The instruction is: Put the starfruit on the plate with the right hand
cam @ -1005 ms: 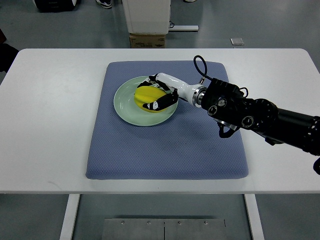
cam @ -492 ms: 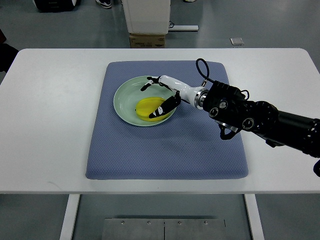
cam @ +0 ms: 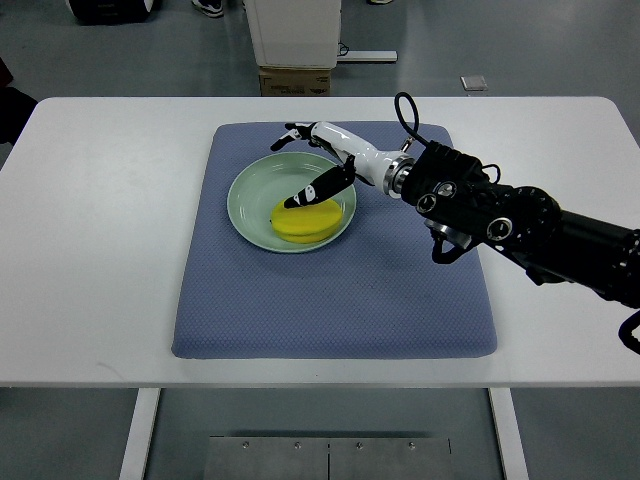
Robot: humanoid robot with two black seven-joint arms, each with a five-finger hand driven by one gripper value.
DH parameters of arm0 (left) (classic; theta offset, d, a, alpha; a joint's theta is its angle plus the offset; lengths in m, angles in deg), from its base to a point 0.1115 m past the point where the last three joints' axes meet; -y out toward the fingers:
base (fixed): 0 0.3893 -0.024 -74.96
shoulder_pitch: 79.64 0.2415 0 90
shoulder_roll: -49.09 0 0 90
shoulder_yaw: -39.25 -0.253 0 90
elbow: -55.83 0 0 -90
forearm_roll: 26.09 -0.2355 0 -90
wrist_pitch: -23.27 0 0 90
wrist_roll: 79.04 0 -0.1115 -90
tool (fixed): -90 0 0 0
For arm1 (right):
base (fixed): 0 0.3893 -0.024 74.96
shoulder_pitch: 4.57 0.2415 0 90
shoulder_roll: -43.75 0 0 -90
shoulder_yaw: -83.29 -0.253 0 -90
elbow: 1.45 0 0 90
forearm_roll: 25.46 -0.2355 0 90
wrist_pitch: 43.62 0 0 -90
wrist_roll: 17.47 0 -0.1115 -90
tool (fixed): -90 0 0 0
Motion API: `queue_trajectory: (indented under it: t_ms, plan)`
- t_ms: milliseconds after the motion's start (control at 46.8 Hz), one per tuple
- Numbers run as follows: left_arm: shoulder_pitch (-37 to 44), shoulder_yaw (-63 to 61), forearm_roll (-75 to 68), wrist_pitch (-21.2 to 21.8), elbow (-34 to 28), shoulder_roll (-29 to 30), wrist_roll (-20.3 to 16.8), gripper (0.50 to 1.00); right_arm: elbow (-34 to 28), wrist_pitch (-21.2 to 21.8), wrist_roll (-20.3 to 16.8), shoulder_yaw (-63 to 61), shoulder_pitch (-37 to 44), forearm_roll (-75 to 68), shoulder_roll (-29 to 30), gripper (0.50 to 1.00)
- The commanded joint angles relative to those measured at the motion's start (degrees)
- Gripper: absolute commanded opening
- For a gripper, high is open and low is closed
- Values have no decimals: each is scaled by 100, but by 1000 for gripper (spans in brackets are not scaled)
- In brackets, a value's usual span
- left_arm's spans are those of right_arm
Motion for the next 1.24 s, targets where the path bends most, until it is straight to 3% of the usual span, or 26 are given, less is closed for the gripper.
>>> queue_trajectory:
  t_ms: [0,428,855,1219]
  plan:
    - [-1,0,0,-1,0,0,0,1000,20,-17,-12,-197,-61,1,-133,1000]
    - [-1,0,0,-9,0,0,0,1000,617,-650,-3,-2245,-878,-95,-186,1000]
    - [-1,0,0,0,0,0,0,1000,873,-1397,14,-3256,-1282,-1563,-177,1000]
    - [-1,0,0,0,0,0,0,1000,873,-1415,23,-3573,-1485,-1590,-204,1000]
